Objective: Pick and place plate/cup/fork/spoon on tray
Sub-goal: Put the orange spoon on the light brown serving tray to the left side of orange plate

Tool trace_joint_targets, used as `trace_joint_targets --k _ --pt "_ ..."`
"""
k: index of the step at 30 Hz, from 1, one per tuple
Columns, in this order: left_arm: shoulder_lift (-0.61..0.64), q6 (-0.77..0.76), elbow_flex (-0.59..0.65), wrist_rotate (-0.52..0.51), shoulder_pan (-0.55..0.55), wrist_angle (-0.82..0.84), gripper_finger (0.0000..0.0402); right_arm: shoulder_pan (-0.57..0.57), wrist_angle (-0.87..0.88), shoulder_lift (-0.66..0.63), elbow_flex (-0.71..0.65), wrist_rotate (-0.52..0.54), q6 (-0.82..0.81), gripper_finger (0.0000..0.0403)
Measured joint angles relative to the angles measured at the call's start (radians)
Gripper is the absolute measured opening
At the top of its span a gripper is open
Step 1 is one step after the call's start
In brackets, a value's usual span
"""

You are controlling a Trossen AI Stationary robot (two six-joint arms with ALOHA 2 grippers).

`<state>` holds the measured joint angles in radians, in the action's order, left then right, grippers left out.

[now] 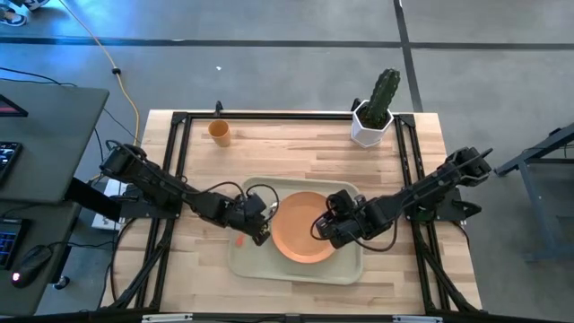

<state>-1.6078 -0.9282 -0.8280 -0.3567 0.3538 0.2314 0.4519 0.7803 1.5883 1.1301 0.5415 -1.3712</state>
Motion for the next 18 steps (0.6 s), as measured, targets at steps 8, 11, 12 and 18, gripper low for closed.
trace_joint_targets --k 8,11,12,18 --pt "-0.085 0.064 0.001 -0.01 -0.001 0.006 0.0083 0.002 -0.005 0.0 0.0 -0.024 -0.001 0.0178" --pt "-0.104 0.052 0.001 0.012 -0.001 0.001 0.0083 0.002 -0.005 0.0 0.0 -0.03 0.0 0.0178" --pt "-0.108 0.049 0.001 0.02 -0.001 0.0 0.0083 0.002 -0.005 0.0 0.0 -0.03 0.0 0.0178" --pt "-0.139 0.049 -0.002 0.024 -0.001 -0.023 0.0075 0.002 0.0 0.0 0.0 -0.043 0.002 0.0178"
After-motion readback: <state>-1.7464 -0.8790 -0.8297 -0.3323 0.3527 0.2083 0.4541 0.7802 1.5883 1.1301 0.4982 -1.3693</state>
